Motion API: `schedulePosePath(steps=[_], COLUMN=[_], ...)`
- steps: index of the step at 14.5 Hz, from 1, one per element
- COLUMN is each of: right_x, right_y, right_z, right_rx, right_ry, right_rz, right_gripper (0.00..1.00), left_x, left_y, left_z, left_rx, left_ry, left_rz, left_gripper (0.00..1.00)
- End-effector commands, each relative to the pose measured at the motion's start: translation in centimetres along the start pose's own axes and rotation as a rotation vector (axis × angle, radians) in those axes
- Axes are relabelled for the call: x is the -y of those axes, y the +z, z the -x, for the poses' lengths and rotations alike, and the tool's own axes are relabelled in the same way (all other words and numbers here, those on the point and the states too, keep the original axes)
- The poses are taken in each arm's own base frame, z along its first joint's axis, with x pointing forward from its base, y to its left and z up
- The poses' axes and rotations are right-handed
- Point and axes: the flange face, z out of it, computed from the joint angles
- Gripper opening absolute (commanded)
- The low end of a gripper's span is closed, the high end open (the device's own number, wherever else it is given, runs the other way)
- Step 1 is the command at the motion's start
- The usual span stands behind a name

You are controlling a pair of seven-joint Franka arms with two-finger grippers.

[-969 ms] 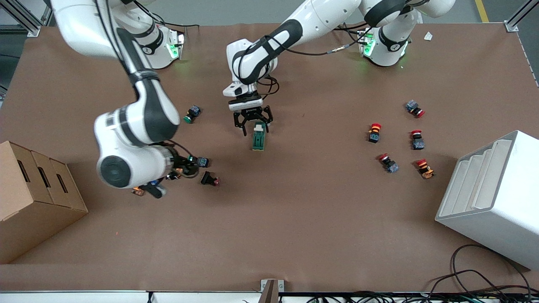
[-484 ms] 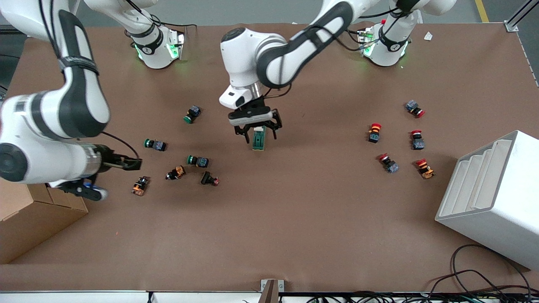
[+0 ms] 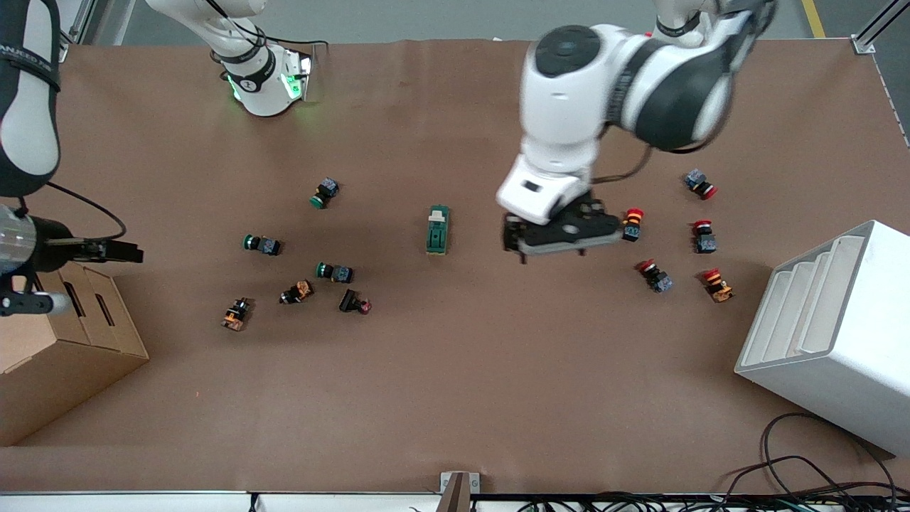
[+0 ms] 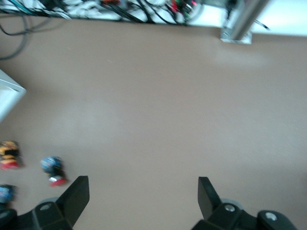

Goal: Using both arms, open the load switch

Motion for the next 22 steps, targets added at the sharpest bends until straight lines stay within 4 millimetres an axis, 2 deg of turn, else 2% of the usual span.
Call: schedulePosePath(steps=[1,3,4,6,7,9,10,11,12,14,16,17,19,22], right_x=[-0.5,-0.5,-0.5,-0.5,-0.3,0.4,0.6,0.5,0.6,0.7,1.8,1.5,1.4,1.5], right_y=[-0.8,-2.1,-2.1,-1.9,-1.8,-1.7,-2.4,-2.6,-2.8,-3.6,-3.9,-4.0,-4.0,-4.4], right_z=[0.7,0.9,0.9,1.0,1.1,1.7,2.3,2.7,3.3,4.8,6.2,7.2,9.1,11.1], right_rx=[-0.012,-0.037,-0.034,-0.016,-0.009,0.028,0.025,0.024,0.032,0.02,0.013,-0.006,-0.04,-0.067], right_ry=[-0.012,-0.012,-0.012,-0.009,-0.008,-0.015,-0.017,-0.016,-0.017,-0.017,-0.032,-0.026,-0.023,-0.025], right_rz=[0.025,0.027,0.027,0.023,0.014,0.006,0.005,0.002,0.001,0.003,0.008,0.009,0.01,0.01], right_gripper=[1.0,1.0,1.0,1.0,1.0,1.0,1.0,1.0,1.0,1.0,1.0,1.0,1.0,1.0], left_x=[6.7,10.9,13.0,17.3,18.4,20.3,22.1,22.6,25.1,28.3,29.3,29.9,30.6,29.8], left_y=[-0.7,-2.0,-2.8,-3.3,-4.7,-6.1,-7.3,-7.5,-8.1,-8.6,-9.0,-9.7,-9.9,-10.5], left_z=[-2.9,-4.4,-4.9,-5.8,-5.7,-5.4,-4.8,-3.7,-3.4,-2.3,-1.4,-0.7,1.0,2.1], left_rx=[0.053,0.064,0.069,0.125,0.125,0.137,0.133,0.155,0.157,0.192,0.242,0.258,0.271,0.263], left_ry=[0.016,0.045,0.043,0.041,0.044,0.065,0.068,0.071,0.059,0.131,0.161,0.146,0.141,0.154], left_rz=[0.021,0.016,0.005,0.027,0.038,0.023,0.005,0.012,0.024,0.033,0.044,0.075,0.089,0.081], left_gripper=[1.0,1.0,1.0,1.0,1.0,1.0,1.0,1.0,1.0,1.0,1.0,1.0,1.0,1.0])
